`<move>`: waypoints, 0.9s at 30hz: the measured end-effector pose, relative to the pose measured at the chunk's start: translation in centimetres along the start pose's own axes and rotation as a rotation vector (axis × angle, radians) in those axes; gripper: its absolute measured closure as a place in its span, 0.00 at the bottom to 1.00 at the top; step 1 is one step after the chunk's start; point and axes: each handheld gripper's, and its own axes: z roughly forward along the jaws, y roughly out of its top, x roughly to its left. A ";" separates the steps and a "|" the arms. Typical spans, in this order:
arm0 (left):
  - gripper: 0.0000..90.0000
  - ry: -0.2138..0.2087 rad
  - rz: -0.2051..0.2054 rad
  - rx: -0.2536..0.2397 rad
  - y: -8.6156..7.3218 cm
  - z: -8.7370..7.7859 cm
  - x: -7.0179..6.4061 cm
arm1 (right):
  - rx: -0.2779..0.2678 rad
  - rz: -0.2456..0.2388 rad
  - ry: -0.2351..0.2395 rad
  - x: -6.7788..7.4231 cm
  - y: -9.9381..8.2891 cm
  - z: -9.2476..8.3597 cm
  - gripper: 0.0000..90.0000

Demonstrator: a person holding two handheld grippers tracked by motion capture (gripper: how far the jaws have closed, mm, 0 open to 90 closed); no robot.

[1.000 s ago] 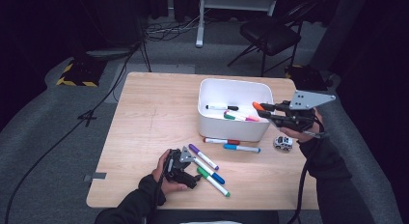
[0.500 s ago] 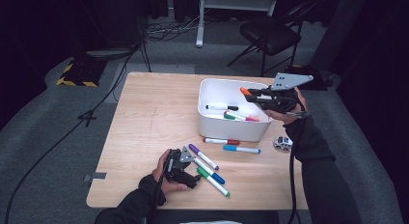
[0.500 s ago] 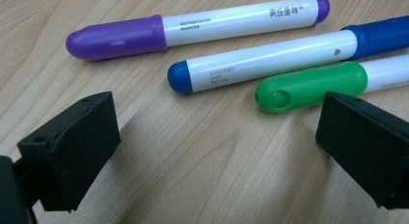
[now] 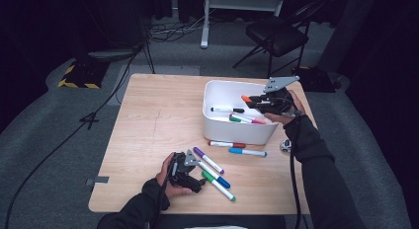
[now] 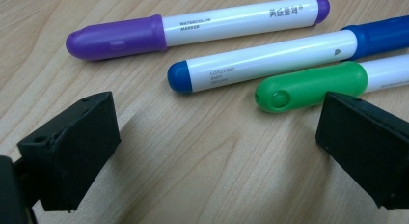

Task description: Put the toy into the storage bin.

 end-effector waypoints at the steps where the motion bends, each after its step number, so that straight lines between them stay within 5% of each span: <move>1: 0.02 0.000 0.000 0.000 0.0 0.0 0.0 | 0.014 0.005 -0.004 0.0 -0.1 0.2 0.83; 8: 0.02 0.000 -0.005 -0.004 0.0 0.0 0.0 | 0.116 0.031 0.022 -0.2 -0.8 1.6 0.82; 12: 0.02 0.000 -0.002 -0.001 0.0 0.0 0.0 | 0.103 0.048 0.028 -0.1 -1.1 1.7 0.80; 18: 0.02 0.001 -0.001 -0.001 0.0 0.0 0.0 | 0.003 0.053 0.043 0.6 -1.3 0.7 0.75; 23: 0.02 0.001 -0.003 -0.002 0.0 0.0 0.0 | -0.144 0.041 0.055 2.0 -1.9 -1.9 0.72; 27: 0.02 0.001 -0.002 -0.002 0.0 0.0 0.0 | -0.205 0.014 0.072 3.5 -2.9 -3.7 0.70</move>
